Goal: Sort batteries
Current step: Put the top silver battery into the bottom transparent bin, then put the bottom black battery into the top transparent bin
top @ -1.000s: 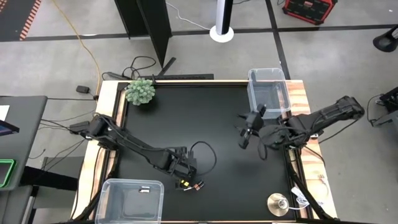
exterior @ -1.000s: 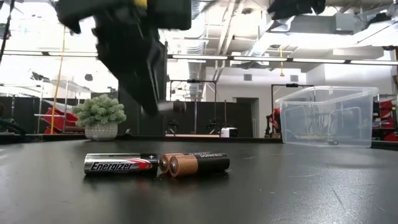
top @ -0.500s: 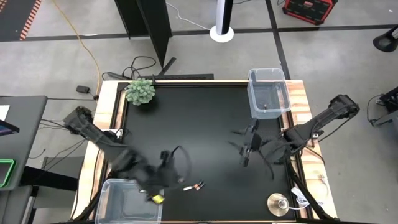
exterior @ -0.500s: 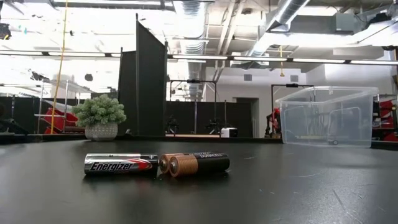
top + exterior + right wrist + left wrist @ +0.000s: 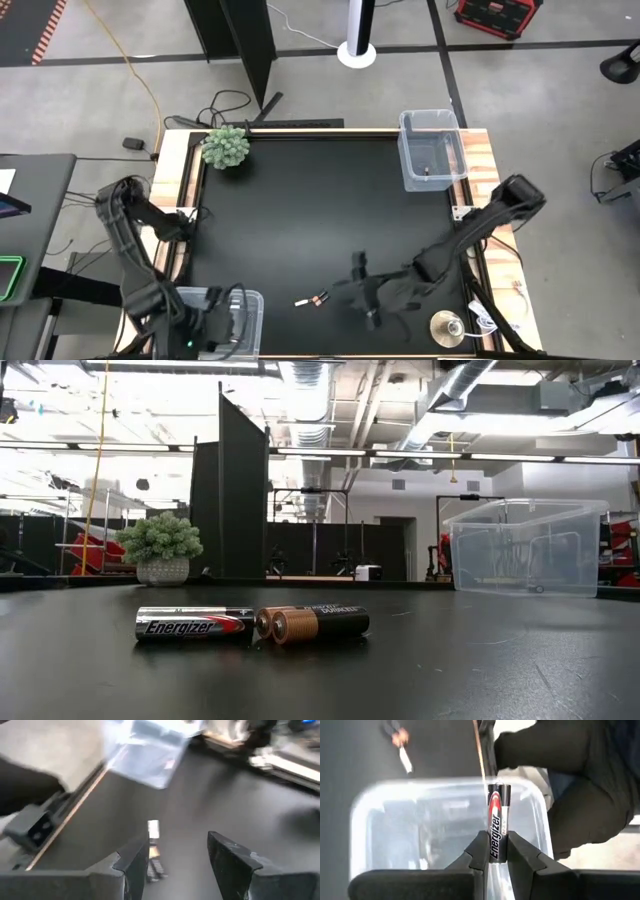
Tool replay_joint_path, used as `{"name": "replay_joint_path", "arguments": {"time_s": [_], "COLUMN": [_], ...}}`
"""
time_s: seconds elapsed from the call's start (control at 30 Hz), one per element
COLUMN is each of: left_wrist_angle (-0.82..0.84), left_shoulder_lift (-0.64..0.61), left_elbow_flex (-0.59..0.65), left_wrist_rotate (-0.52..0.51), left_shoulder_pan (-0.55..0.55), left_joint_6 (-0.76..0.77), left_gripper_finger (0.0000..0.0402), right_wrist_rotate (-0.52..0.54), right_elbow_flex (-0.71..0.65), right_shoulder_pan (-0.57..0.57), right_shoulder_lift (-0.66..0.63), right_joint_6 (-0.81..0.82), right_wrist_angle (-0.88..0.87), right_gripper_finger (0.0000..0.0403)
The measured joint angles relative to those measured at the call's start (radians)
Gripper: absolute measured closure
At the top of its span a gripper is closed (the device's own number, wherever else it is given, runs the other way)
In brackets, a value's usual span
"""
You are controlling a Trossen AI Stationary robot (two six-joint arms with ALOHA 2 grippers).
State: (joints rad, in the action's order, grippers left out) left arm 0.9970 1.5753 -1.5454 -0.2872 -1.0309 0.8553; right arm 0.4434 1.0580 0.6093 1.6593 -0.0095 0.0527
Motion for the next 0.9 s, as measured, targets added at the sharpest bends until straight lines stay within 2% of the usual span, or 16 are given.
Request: {"name": "replay_joint_path", "arguments": {"time_s": [0.1,0.2,0.5,0.57,0.67,0.77,0.9], "left_wrist_angle": [0.041,0.088,0.256,0.275,0.294,0.298,0.291], "left_shoulder_lift": [0.026,0.047,0.135,0.147,0.151,0.152,0.151], "left_elbow_flex": [0.002,0.01,0.021,0.021,0.027,0.027,0.024], "left_wrist_rotate": [0.049,0.109,0.249,0.26,0.26,0.269,0.276], "left_shoulder_pan": [-0.031,-0.052,-0.057,-0.057,-0.058,-0.059,-0.059], "left_joint_6": [0.146,0.275,0.495,0.522,0.559,0.571,0.569], "left_gripper_finger": [0.0364,0.0364,0.0362,0.0329,0.0251,0.0181,0.0128], "right_wrist_rotate": [-0.055,-0.061,-0.11,-0.152,-0.205,-0.213,-0.232], "right_elbow_flex": [0.063,0.126,0.306,0.322,0.321,0.315,0.311], "right_shoulder_pan": [-0.001,-0.002,-0.046,-0.057,-0.071,-0.081,-0.082], "right_shoulder_lift": [0.104,0.193,0.346,0.36,0.359,0.359,0.359], "right_joint_6": [-0.042,-0.097,-0.12,-0.118,-0.107,-0.097,-0.094], "right_wrist_angle": [-0.011,-0.028,-0.234,-0.26,-0.291,-0.333,-0.345], "right_gripper_finger": [0.0188,0.0188,0.0188,0.0188,0.0188,0.0188,0.0188]}}
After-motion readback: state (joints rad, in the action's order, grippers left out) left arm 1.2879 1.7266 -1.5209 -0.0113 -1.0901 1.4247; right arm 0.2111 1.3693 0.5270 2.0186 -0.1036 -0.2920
